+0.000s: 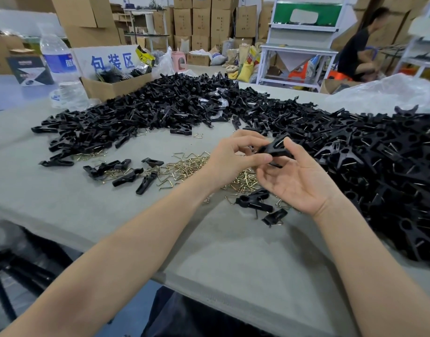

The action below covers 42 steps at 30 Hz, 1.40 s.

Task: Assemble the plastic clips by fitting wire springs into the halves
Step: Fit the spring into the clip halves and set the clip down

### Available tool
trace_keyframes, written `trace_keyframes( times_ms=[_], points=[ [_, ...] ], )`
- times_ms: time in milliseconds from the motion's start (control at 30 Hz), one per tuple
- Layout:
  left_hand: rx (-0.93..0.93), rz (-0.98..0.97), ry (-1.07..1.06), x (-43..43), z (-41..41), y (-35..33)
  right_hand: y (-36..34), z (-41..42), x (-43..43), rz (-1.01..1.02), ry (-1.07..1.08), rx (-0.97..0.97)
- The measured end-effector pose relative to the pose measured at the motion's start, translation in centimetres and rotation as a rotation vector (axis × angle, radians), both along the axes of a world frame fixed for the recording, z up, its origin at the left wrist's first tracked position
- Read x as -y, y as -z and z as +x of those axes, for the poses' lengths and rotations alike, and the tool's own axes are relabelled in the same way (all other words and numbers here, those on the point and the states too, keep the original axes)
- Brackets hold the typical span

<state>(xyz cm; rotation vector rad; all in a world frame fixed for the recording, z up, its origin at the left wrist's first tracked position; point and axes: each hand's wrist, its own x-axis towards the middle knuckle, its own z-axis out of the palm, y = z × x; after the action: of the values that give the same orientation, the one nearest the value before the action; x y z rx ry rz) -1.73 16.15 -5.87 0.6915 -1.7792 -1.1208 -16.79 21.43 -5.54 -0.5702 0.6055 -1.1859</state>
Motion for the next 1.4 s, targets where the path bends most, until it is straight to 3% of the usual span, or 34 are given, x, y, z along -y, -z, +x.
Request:
trace_keyframes(
  times_ms=[367,700,1133,1400],
  points=[
    [0.067,-0.147,-0.079,0.0,-0.1,0.3,0.1,0.1,0.0,-0.021,-0.028,-0.127],
    [0.111,-0.201,-0.101,-0.2,-0.2,0.5,0.2,0.5,0.4,-0.011,0.091,-0.147],
    [0.155,-0.290,-0.073,0.1,-0.2,0.8,-0.1,1.2,0.3,-0.081,0.159,-0.346],
    [0.208,-0.333,-0.083,1.0,-0.3,1.4,-0.2,1.1,0.2,-0.084,0.262,-0.299]
  ],
)
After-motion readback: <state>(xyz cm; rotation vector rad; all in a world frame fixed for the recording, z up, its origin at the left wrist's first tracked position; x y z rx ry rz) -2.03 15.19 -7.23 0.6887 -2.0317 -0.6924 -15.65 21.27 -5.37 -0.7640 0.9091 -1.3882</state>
